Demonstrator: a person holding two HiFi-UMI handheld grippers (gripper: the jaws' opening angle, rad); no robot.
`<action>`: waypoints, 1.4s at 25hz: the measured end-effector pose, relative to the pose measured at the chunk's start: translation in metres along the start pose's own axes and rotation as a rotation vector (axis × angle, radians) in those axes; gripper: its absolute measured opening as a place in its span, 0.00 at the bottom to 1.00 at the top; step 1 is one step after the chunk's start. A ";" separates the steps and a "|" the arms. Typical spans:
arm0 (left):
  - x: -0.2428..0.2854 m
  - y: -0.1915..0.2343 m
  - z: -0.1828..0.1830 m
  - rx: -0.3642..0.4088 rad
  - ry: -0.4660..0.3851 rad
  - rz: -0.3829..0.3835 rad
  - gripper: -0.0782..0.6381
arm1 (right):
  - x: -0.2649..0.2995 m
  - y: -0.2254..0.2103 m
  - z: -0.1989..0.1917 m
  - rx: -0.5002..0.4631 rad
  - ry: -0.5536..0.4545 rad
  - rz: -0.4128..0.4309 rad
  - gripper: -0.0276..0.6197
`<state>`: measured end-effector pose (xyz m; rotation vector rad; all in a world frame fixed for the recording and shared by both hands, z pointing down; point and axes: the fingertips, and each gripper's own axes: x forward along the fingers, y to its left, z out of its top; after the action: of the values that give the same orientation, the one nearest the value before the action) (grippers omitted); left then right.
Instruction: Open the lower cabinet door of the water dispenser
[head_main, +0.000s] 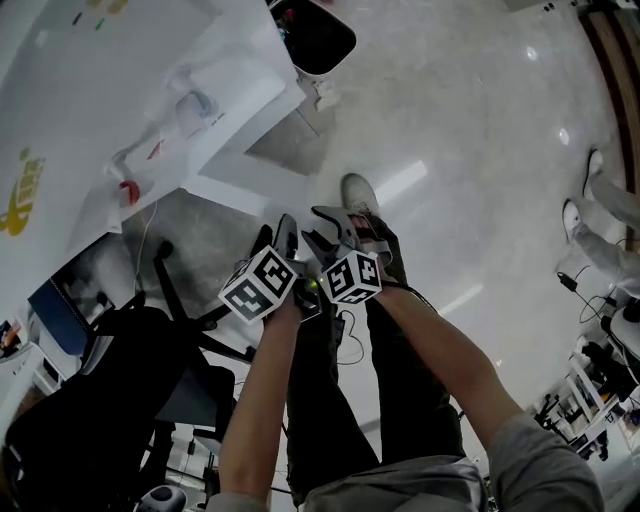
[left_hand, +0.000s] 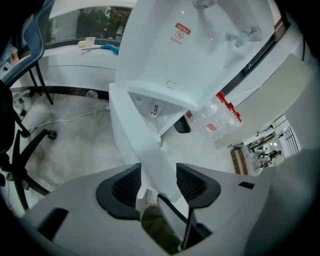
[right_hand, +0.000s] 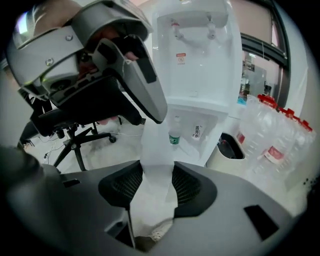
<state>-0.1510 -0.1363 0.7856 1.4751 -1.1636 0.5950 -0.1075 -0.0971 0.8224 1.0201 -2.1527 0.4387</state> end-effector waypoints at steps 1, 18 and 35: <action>0.001 0.002 -0.002 0.002 0.008 0.003 0.40 | 0.000 0.006 0.000 0.009 -0.001 0.002 0.33; -0.012 0.062 -0.024 0.204 0.176 -0.027 0.40 | 0.005 0.092 0.005 0.043 -0.015 0.067 0.32; -0.040 0.132 -0.023 0.297 0.205 -0.037 0.40 | 0.019 0.165 0.037 0.075 -0.044 0.286 0.27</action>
<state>-0.2794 -0.0889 0.8153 1.6368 -0.9142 0.9013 -0.2605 -0.0239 0.8094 0.7680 -2.3468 0.6410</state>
